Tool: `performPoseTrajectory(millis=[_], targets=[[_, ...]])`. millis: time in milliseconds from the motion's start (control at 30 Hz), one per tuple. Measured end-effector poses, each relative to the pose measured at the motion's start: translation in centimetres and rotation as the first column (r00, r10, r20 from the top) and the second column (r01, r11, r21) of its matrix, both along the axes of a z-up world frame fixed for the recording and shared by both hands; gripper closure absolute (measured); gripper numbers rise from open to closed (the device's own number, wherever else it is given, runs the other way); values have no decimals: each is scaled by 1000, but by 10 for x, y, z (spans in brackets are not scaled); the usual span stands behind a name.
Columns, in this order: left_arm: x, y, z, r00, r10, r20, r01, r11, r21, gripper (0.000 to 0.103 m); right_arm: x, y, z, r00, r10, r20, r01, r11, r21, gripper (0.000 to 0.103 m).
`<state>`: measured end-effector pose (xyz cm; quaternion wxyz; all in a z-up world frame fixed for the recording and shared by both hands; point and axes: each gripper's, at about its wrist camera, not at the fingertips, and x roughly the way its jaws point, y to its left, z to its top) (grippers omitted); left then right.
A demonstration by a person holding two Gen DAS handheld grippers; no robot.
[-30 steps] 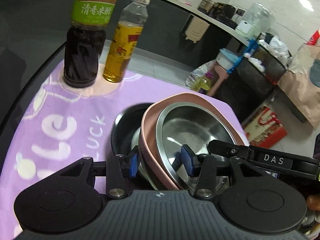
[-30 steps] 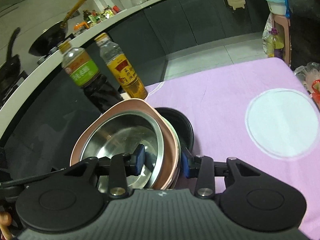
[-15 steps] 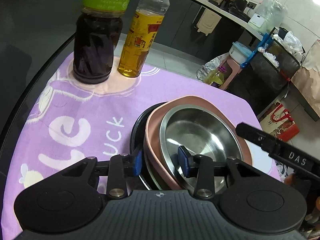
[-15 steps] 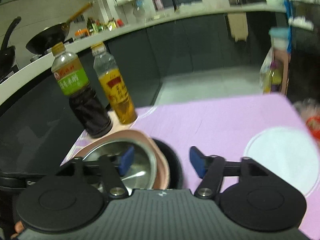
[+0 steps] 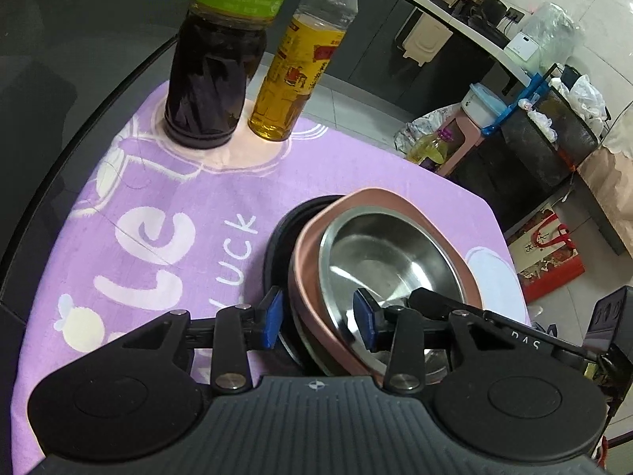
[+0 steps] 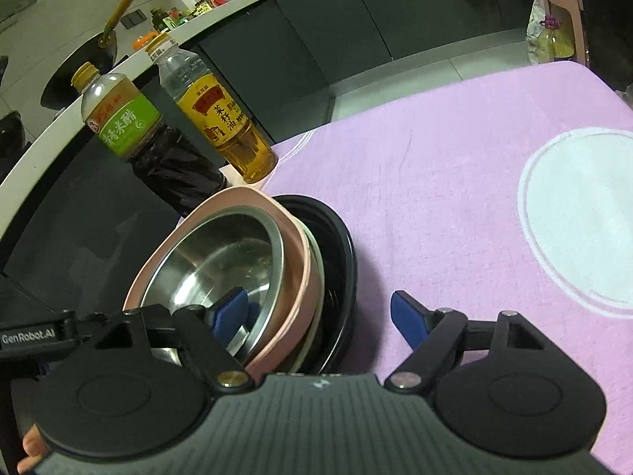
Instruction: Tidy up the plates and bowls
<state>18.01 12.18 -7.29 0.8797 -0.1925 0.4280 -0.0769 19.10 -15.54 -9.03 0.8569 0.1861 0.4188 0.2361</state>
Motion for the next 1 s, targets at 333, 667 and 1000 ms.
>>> performPoseTrajectory(millis=[333, 667, 1000], targets=[[-4, 7, 1, 998, 61, -18, -61, 998, -23, 55, -1, 2, -2, 1000, 0, 8, 0, 1000, 5, 43], [-7, 2, 1, 1000, 20, 8, -20, 1000, -9, 55, -5, 4, -1, 1000, 0, 28, 0, 1000, -6, 43], [9, -8, -25, 999, 6, -34, -9, 996, -90, 44, -4, 4, -3, 1000, 16, 25, -17, 1000, 19, 51]])
